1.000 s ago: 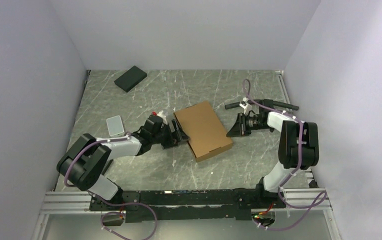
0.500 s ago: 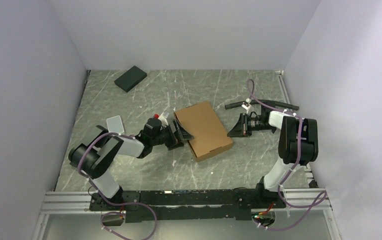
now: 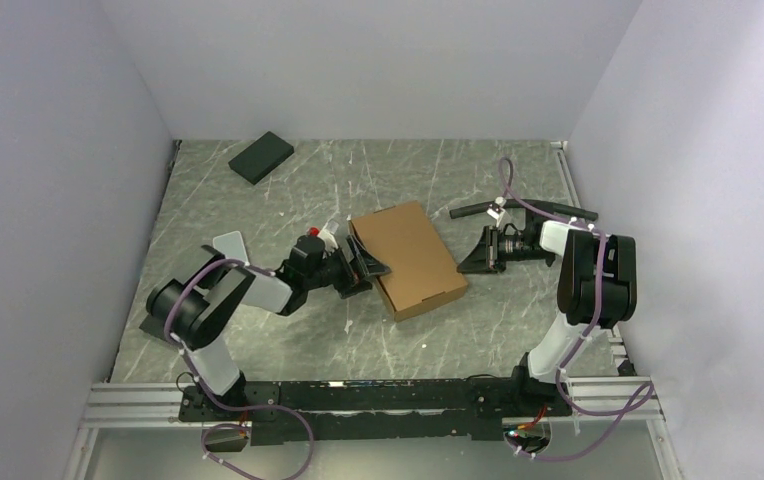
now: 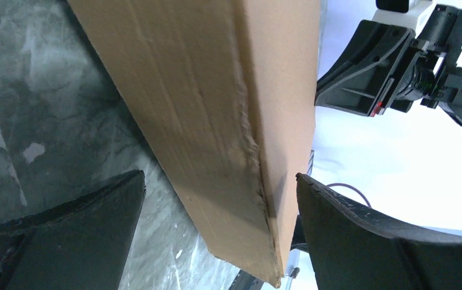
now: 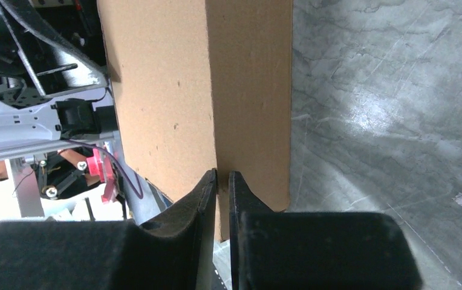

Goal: Fold the paper box

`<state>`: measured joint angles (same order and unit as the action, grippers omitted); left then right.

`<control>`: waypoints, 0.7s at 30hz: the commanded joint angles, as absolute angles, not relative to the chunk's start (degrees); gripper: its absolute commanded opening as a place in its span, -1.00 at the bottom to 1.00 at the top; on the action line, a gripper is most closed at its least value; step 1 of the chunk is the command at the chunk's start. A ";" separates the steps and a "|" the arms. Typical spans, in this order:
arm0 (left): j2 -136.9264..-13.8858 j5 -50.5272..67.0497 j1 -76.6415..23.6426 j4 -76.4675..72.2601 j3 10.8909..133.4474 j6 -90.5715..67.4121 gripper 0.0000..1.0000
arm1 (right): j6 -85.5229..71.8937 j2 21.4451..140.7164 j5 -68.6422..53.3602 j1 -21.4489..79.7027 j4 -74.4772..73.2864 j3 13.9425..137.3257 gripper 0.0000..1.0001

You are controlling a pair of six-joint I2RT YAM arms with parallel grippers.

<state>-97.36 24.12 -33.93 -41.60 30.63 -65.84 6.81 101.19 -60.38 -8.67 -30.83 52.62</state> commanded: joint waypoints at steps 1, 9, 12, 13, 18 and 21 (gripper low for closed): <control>-101.19 24.33 -34.01 -49.48 32.68 -69.69 0.99 | 10.37 104.08 -48.00 -9.93 -29.15 52.99 -0.77; -107.17 23.69 -34.18 -61.42 32.46 -75.17 0.73 | 10.49 104.06 -48.03 -9.93 -29.17 53.00 -0.76; -109.01 24.20 -34.19 -63.99 33.16 -76.82 0.39 | 11.19 104.02 -48.70 -9.93 -29.60 53.15 -0.73; -109.73 24.33 -34.19 -64.79 33.26 -77.34 0.27 | 11.52 103.87 -49.15 -9.93 -29.82 53.24 -0.71; -110.41 24.63 -34.06 -67.03 32.24 -78.28 -0.31 | 14.29 99.84 -54.18 -10.02 -31.68 54.16 -0.20; -108.17 24.67 -33.27 -65.85 30.54 -76.99 -0.41 | 17.68 94.12 -56.74 -10.64 -34.10 55.23 0.18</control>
